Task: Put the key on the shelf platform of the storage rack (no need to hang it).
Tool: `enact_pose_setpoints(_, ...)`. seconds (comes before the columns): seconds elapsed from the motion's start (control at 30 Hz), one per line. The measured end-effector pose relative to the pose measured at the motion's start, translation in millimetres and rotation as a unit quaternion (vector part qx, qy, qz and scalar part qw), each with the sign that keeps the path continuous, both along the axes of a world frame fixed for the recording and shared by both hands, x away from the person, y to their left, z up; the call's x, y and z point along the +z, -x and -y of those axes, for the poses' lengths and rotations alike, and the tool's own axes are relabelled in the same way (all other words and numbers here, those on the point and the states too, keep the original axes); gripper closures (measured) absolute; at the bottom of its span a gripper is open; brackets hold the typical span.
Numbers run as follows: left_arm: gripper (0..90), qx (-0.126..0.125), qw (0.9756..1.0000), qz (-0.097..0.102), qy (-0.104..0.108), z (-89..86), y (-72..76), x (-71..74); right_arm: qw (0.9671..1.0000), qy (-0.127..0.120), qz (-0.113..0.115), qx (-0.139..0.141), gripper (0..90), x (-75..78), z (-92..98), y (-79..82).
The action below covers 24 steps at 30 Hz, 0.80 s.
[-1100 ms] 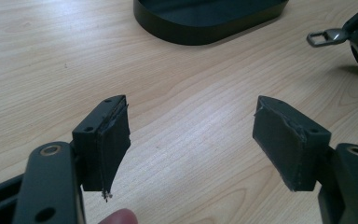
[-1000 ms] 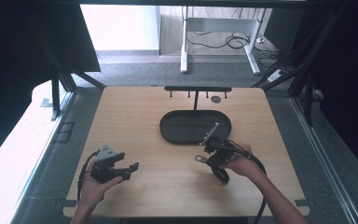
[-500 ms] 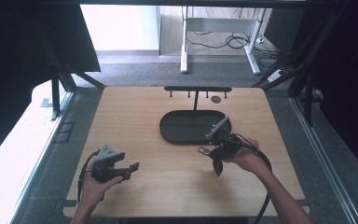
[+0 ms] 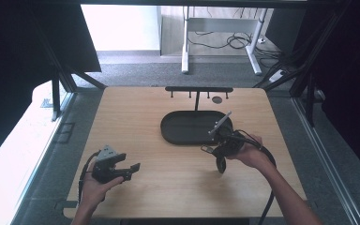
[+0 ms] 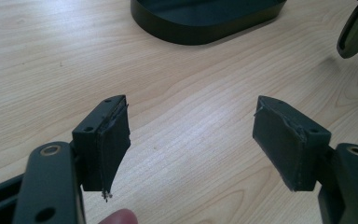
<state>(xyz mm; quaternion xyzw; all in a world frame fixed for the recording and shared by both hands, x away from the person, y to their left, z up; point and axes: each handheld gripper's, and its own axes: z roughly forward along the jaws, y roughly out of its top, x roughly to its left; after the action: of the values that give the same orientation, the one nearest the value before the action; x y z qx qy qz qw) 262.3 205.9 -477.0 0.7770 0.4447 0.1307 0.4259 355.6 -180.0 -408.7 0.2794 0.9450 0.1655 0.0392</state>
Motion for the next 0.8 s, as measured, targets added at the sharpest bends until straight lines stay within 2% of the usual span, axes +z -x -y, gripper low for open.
enact_pose_setpoints(0.3,27.4,-0.003,1.0000,-0.001,0.002,0.3,-0.5,-0.3,0.9998,0.016,-0.015,0.004,81.4,14.0,-1.9,-7.6)
enact_pose_setpoints(0.8,27.4,-0.005,1.0000,-0.001,0.003,-1.4,-1.2,0.2,0.9994,0.032,-0.013,-0.001,81.4,27.5,-5.9,-25.0)
